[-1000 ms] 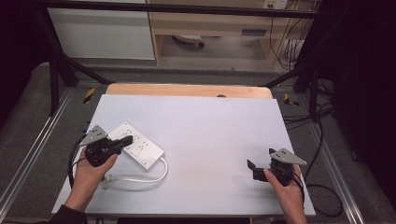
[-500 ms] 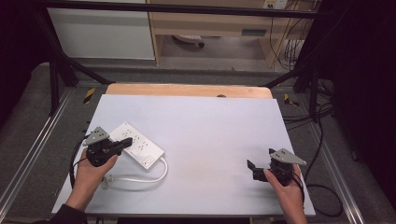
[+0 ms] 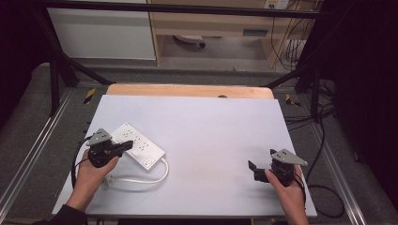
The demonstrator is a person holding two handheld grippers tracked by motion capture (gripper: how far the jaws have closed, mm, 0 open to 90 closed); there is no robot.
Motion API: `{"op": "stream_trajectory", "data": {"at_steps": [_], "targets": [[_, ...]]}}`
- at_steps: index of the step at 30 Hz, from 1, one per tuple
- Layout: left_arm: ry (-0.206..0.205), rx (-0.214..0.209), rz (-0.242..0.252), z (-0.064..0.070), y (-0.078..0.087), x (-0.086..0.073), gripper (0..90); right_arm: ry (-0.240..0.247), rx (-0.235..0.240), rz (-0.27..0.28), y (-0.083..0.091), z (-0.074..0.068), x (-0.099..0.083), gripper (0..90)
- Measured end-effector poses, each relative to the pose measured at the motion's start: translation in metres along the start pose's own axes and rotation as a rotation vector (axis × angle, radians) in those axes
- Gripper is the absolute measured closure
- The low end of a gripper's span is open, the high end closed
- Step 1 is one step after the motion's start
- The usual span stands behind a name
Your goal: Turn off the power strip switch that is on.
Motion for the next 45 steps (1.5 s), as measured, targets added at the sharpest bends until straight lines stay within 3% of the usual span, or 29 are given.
{"op": "stream_trajectory", "data": {"at_steps": [13,45], "targets": [[0.001,0.014,-0.053,-0.004,-0.005,-0.008,89.9,0.002,0.002,-0.004,-0.001,0.0,-0.001,3.0],[-0.011,0.028,-0.107,-0.01,-0.015,-0.019,89.9,-0.005,0.007,-0.012,-0.002,0.0,-0.001,2.9]]}}
Point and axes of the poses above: each handheld gripper's, and its own axes: y roughly backward along the jaws, x roughly out of its top, z roughly to its right, the point moved 6 cm from there along -y, roughly forward along the jaws, and after that the axes turned 5 degrees about y, right-handed, at the moved point
